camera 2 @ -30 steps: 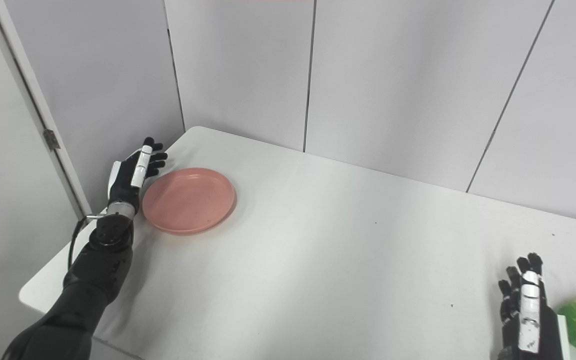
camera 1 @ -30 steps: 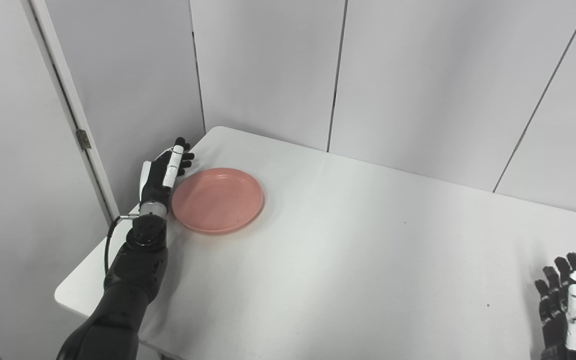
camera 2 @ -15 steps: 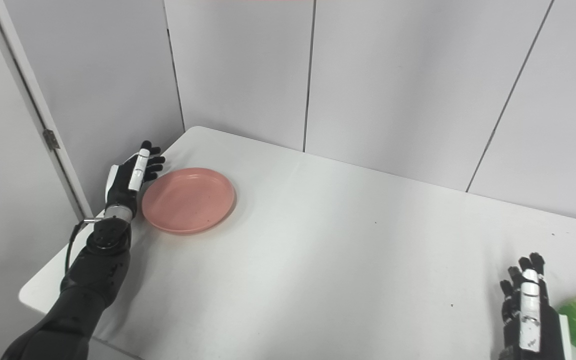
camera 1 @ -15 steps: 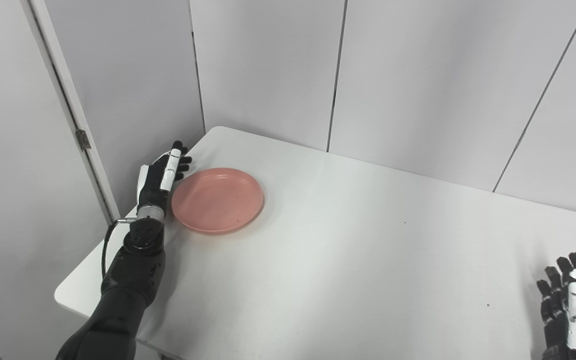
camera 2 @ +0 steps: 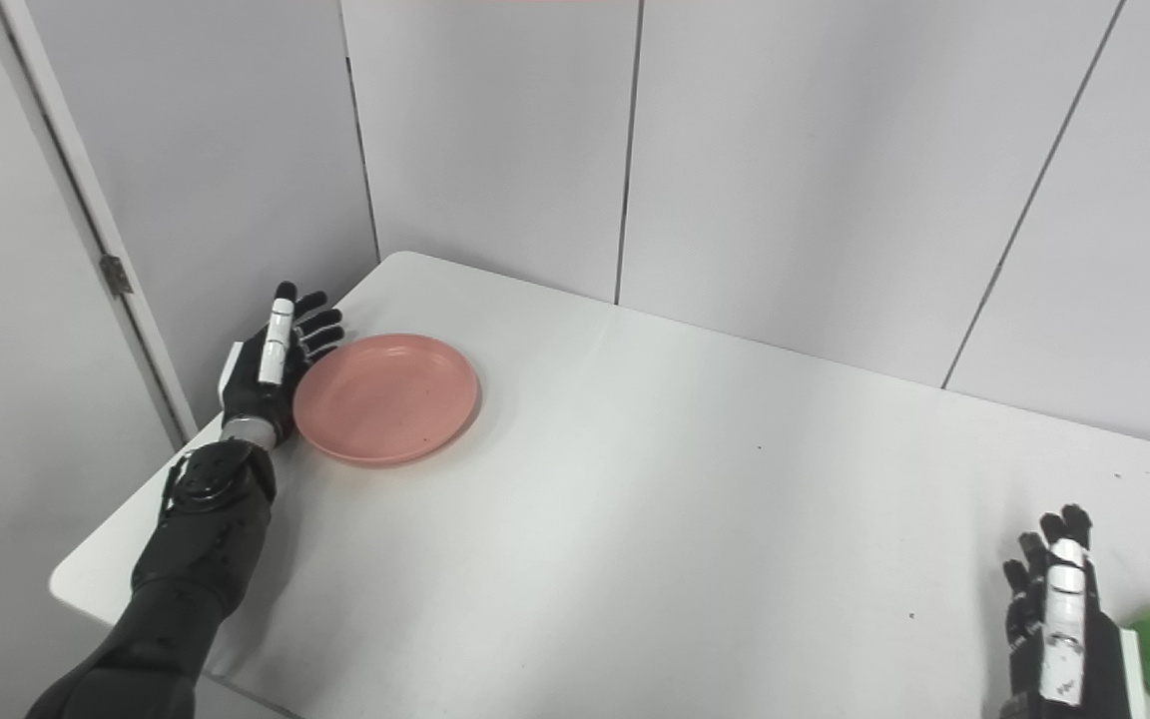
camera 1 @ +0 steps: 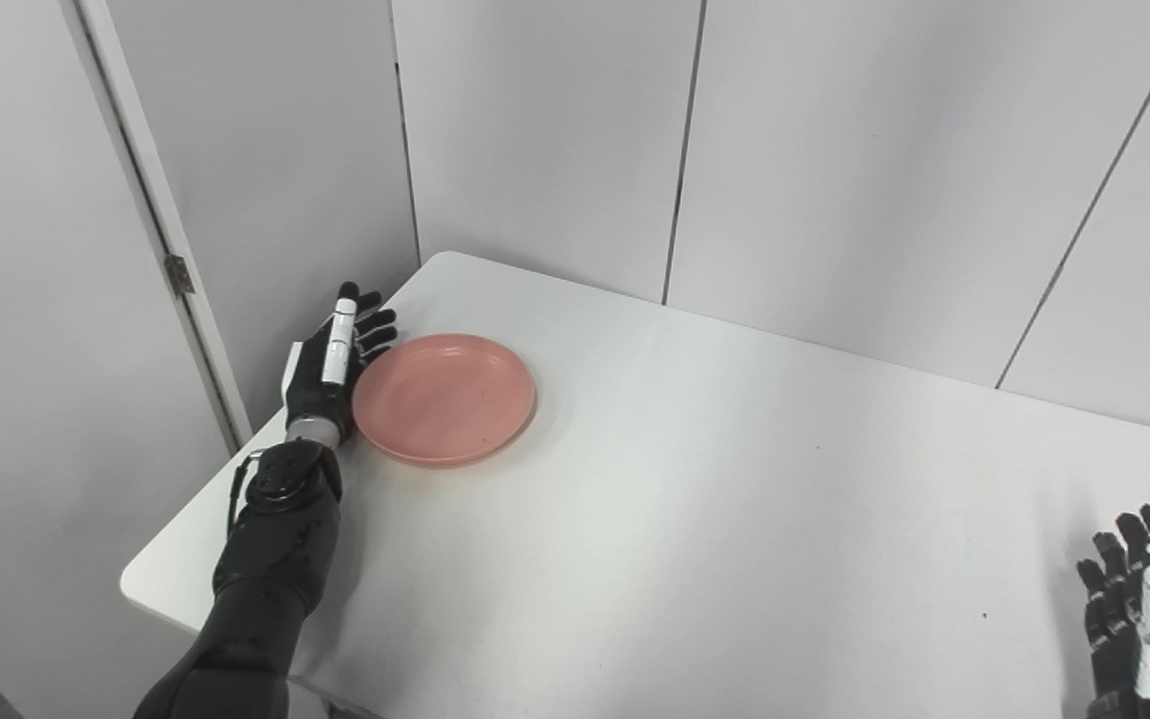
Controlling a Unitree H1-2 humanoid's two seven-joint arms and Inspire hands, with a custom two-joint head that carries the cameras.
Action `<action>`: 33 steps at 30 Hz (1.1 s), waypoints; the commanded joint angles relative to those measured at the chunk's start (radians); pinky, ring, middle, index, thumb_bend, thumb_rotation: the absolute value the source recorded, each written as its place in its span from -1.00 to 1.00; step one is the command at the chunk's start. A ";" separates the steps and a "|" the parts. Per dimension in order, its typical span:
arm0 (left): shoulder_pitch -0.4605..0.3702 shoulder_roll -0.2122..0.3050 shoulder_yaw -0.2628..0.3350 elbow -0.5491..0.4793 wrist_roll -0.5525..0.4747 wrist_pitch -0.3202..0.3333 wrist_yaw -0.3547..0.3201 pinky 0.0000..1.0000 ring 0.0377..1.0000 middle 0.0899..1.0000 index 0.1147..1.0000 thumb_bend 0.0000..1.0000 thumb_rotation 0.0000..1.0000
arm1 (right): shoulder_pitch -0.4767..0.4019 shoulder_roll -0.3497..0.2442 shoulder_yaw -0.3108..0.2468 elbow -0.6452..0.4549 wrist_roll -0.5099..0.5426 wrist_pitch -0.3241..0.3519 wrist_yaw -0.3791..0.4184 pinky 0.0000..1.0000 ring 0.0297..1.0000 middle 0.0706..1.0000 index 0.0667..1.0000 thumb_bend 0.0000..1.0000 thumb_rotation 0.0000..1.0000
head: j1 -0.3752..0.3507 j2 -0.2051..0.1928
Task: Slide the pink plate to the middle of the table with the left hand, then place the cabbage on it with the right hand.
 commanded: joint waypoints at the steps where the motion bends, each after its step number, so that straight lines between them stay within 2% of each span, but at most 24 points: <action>1: -0.029 -0.004 -0.008 0.008 -0.015 -0.001 -0.031 0.51 0.52 0.47 0.41 0.56 0.80 | -0.023 0.003 -0.002 -0.041 0.010 0.011 0.003 1.00 1.00 1.00 1.00 -0.14 0.69 | 0.000 0.000; 8: -0.039 -0.042 0.000 -0.003 -0.087 0.046 -0.089 0.56 0.56 0.50 0.45 0.61 0.79 | -0.022 0.005 -0.003 -0.052 0.005 0.026 -0.001 1.00 1.00 1.00 1.00 -0.14 0.72 | 0.005 0.008; 14: -0.050 -0.068 -0.019 0.012 -0.091 0.041 -0.121 0.58 0.57 0.51 0.47 0.56 0.79 | -0.023 0.006 -0.001 -0.061 0.003 0.037 0.001 1.00 1.00 1.00 1.00 -0.15 0.70 | 0.006 0.014; 15: -0.057 -0.078 -0.020 0.013 -0.095 0.049 -0.120 0.58 0.57 0.51 0.47 0.56 0.79 | -0.026 0.007 -0.003 -0.056 0.007 0.032 0.002 1.00 1.00 1.00 1.00 -0.15 0.70 | 0.026 0.015; 19: -0.068 -0.117 -0.026 -0.008 -0.099 0.077 -0.108 0.57 0.57 0.52 0.48 0.57 0.75 | -0.031 0.012 -0.003 -0.043 0.001 0.013 0.000 1.00 1.00 1.00 1.00 -0.21 0.69 | 0.025 0.012; 23: -0.065 -0.157 -0.040 -0.048 -0.084 0.094 -0.091 0.58 0.58 0.53 0.49 0.51 0.76 | -0.035 0.015 -0.005 -0.038 0.008 0.018 0.004 1.00 1.00 1.00 1.00 -0.15 0.69 | 0.022 0.013; 29: -0.074 -0.189 -0.097 -0.084 -0.042 0.128 -0.081 0.59 0.62 0.56 0.50 0.48 0.85 | -0.041 0.026 -0.011 -0.039 0.017 0.024 -0.002 1.00 1.00 1.00 1.00 -0.15 0.66 | 0.010 0.021; 32: -0.069 -0.224 -0.143 -0.127 0.000 0.159 -0.051 0.58 0.61 0.55 0.50 0.51 0.83 | -0.046 0.032 -0.014 -0.034 0.019 0.025 -0.007 1.00 1.00 1.00 1.00 -0.15 0.66 | -0.020 0.033; 33: -0.067 -0.234 -0.154 -0.137 0.012 0.164 -0.043 0.63 0.63 0.56 0.50 0.51 0.83 | -0.047 0.033 -0.015 -0.031 0.020 0.024 -0.008 1.00 1.00 1.00 1.00 -0.16 0.63 | -0.020 0.033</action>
